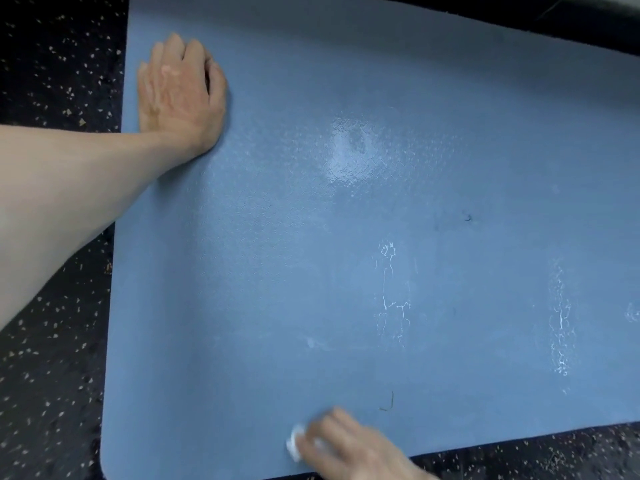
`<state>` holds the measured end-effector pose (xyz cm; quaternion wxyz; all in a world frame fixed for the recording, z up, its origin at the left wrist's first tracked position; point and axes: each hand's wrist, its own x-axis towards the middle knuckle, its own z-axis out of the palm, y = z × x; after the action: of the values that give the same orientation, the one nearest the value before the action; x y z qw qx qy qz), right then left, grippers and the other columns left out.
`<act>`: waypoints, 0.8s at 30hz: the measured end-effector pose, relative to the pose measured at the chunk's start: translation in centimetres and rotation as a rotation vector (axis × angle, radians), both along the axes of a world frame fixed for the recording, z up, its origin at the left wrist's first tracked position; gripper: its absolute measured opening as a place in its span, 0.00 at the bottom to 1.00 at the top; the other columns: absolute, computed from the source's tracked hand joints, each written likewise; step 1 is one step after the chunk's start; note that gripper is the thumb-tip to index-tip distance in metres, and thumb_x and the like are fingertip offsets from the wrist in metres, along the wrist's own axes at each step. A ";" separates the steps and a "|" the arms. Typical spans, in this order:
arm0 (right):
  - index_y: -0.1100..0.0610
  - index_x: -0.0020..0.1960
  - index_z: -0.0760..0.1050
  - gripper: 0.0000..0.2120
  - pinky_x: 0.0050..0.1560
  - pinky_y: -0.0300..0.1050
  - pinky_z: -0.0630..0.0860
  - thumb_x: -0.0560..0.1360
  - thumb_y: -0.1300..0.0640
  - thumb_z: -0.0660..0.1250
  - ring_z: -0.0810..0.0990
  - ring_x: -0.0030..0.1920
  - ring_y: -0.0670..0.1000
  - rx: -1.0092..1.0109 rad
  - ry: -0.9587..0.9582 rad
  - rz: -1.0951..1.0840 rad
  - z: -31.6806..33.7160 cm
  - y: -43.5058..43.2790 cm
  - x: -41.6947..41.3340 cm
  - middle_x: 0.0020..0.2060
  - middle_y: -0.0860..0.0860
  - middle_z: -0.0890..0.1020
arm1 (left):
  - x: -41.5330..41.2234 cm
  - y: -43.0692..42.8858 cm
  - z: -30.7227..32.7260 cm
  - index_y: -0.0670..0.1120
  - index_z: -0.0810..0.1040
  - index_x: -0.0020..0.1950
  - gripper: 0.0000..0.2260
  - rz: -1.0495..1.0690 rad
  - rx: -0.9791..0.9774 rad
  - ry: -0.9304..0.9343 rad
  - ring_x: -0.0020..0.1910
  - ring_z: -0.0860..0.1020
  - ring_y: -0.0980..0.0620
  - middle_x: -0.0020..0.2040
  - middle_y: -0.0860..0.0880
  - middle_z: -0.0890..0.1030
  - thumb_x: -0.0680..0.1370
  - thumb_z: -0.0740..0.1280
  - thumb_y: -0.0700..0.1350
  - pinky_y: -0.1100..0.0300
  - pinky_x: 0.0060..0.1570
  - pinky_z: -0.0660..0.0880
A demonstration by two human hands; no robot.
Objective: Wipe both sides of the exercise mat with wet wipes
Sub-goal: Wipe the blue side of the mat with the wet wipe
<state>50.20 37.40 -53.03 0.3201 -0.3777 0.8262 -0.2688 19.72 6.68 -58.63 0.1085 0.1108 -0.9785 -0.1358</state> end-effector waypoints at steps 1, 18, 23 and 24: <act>0.46 0.60 0.65 0.08 0.39 0.41 0.76 0.84 0.50 0.50 0.71 0.49 0.47 -0.003 -0.044 0.044 0.4 0.6 1.0 0.49 0.46 0.67 | 0.1 0.0 0.0 0.39 0.72 0.56 0.17 0.003 0.000 0.001 0.58 0.70 0.39 0.58 0.37 0.73 0.82 0.50 0.49 0.44 0.57 0.64; 0.57 0.60 0.76 0.12 0.43 0.42 0.69 0.80 0.54 0.65 0.71 0.48 0.54 0.012 0.364 -0.186 -0.7 -0.4 -5.5 0.54 0.54 0.73 | 0.1 0.0 0.0 0.40 0.71 0.55 0.17 0.001 -0.014 0.004 0.57 0.70 0.39 0.58 0.38 0.73 0.82 0.50 0.50 0.45 0.57 0.63; 0.57 0.60 0.77 0.10 0.35 0.41 0.70 0.79 0.59 0.64 0.71 0.46 0.52 0.048 0.248 -0.119 -0.5 -1.0 -5.5 0.51 0.52 0.73 | 0.2 0.0 0.0 0.39 0.71 0.55 0.17 -0.002 -0.008 0.012 0.56 0.70 0.40 0.57 0.38 0.72 0.82 0.50 0.49 0.46 0.55 0.64; 0.57 0.60 0.76 0.11 0.33 0.42 0.70 0.80 0.61 0.62 0.70 0.44 0.51 0.049 0.246 -0.107 -0.5 -1.0 -5.2 0.50 0.51 0.73 | 0.2 0.0 0.0 0.40 0.71 0.55 0.17 -0.004 -0.012 0.011 0.56 0.70 0.40 0.57 0.38 0.73 0.82 0.50 0.49 0.46 0.55 0.64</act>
<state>44.99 36.39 -53.50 0.2109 -0.3552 0.8845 -0.2170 19.94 6.71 -58.63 0.1144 0.1072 -0.9790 -0.1307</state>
